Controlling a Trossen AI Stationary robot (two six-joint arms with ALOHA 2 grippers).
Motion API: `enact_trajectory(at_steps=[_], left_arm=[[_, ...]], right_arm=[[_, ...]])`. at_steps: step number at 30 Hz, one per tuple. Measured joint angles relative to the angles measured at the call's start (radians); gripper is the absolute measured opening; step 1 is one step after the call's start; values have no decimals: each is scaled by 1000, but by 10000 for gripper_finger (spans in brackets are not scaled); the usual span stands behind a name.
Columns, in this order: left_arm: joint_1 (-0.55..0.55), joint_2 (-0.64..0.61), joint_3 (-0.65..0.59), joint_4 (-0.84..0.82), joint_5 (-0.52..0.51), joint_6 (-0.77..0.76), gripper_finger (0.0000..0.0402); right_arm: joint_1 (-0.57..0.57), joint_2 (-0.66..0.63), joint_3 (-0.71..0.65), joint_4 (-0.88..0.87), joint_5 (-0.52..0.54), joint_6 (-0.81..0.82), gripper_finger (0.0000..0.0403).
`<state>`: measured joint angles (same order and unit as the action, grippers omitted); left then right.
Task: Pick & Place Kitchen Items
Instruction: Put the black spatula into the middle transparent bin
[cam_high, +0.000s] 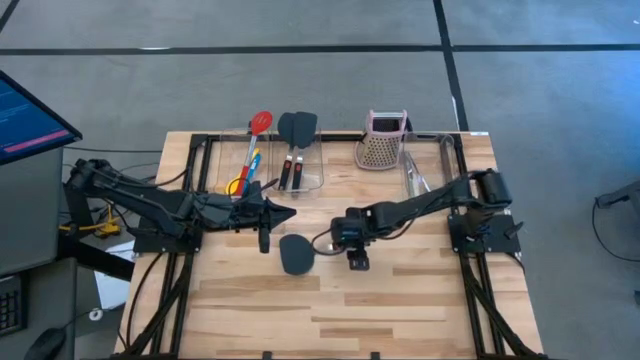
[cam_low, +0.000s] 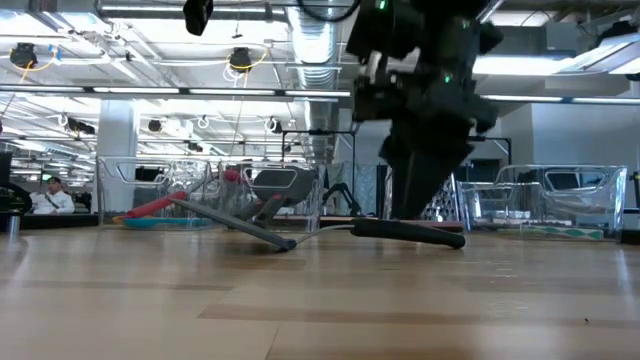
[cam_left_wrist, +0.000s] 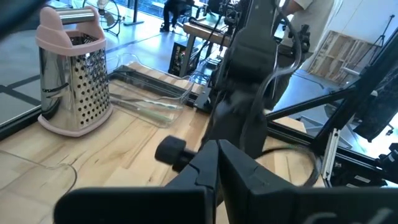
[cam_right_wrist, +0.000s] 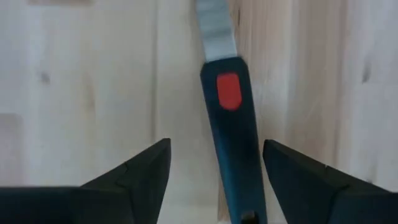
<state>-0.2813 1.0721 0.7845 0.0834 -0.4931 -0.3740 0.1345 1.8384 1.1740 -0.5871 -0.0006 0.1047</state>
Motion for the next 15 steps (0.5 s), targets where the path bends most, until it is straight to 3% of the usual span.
enact_trajectory(at_steps=[15], left_arm=[[0,0,0,2,0,0,1]], right_arm=[[-20,82,0,8,1,-10,185]])
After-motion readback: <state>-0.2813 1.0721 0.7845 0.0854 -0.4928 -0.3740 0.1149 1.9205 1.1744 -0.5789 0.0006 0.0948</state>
